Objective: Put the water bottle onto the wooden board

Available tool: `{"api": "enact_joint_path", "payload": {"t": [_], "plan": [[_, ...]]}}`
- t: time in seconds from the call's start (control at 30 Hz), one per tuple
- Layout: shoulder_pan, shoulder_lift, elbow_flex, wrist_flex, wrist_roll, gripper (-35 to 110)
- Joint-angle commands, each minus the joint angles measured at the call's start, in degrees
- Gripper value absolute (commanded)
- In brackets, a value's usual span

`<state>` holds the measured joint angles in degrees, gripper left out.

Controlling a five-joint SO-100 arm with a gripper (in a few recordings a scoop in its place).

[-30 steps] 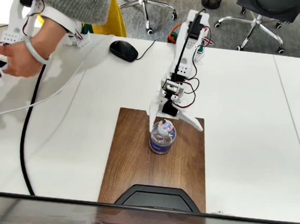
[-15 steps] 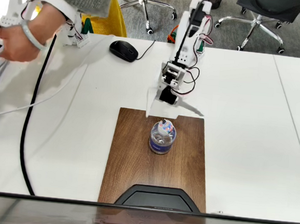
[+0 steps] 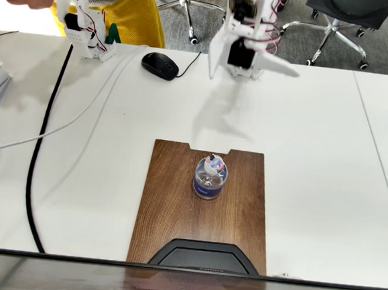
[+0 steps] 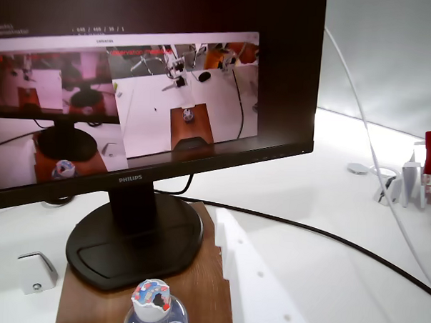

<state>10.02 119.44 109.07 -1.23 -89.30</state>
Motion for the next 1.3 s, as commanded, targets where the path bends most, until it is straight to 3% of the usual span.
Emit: {"api": "enact_joint_path", "payload": {"t": [0.0,0.27,0.73,0.93,1.27], "plan": [[-0.18,13.01,0.88,9.05,0.88,82],[-1.76,39.99,10.55,26.89,1.93,82],[-0.18,69.35,29.27,38.14,-0.44,82],[-0.18,69.35,30.41,36.56,-0.44,82],[-0.53,69.35,40.69,18.9,-0.44,82]]}}
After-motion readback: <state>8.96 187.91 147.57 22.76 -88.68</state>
